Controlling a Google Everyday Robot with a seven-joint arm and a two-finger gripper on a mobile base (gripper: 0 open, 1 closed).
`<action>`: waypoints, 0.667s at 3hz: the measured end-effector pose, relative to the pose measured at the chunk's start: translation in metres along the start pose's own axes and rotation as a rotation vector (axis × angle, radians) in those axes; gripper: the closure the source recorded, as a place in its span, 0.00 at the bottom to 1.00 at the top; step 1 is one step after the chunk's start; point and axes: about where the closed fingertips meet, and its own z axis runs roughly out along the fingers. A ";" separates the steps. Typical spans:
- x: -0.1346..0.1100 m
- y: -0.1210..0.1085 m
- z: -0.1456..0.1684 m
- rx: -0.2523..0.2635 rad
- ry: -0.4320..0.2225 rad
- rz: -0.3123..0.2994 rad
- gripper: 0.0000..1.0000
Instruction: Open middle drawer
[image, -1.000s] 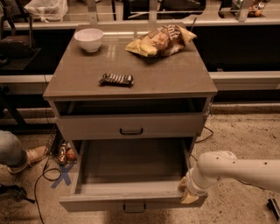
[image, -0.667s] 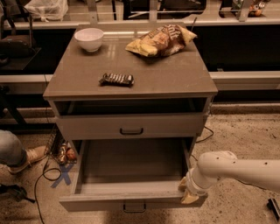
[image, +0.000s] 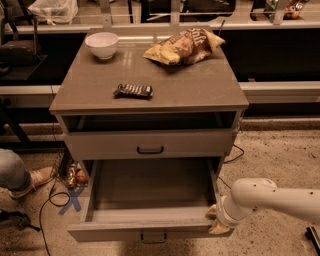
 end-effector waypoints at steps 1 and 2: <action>0.000 0.000 0.000 0.000 0.000 0.000 1.00; 0.003 0.013 0.003 0.004 -0.020 0.008 1.00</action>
Offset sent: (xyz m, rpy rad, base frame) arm -0.2017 -0.0360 -0.0616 0.3151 -0.0466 -0.1348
